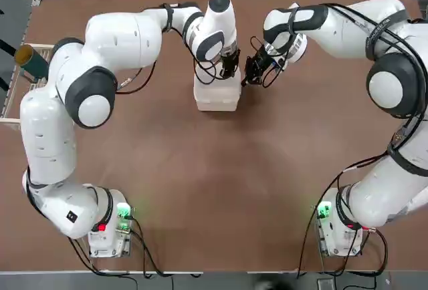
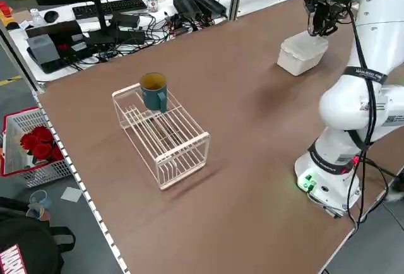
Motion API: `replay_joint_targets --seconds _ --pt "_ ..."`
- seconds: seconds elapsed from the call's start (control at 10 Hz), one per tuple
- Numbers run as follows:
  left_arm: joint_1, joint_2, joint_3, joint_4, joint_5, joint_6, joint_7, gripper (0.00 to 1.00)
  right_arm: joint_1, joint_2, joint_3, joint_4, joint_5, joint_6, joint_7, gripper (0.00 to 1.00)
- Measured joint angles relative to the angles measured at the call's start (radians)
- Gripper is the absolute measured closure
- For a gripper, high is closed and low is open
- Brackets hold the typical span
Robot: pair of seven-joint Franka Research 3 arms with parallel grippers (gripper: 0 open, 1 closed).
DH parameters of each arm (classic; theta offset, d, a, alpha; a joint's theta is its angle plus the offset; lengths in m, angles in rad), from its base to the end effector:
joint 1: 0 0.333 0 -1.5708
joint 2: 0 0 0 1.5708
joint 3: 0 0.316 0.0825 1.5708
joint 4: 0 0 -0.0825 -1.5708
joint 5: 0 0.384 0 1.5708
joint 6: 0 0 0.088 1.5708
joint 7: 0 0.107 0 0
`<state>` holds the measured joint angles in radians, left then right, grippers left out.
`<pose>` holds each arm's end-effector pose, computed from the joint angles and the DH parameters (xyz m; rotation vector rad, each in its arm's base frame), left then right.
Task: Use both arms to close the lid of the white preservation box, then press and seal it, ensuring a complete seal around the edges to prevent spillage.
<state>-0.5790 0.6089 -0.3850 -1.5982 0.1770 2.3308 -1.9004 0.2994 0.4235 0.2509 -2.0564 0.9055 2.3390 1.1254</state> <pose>0.4391 -0.5555 0.3128 2.6616 1.2964 -0.0715 0.4927 0.3148 0.2290 -2.1197 1.6008 0.8514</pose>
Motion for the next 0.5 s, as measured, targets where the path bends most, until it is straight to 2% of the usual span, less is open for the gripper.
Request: replay_joint_targets --seconds 0.5 --pt "0.0 0.0 0.001 0.0 0.0 -0.001 0.0 0.99 0.005 0.0 -0.002 -0.006 0.024 0.01 -0.005 0.99"
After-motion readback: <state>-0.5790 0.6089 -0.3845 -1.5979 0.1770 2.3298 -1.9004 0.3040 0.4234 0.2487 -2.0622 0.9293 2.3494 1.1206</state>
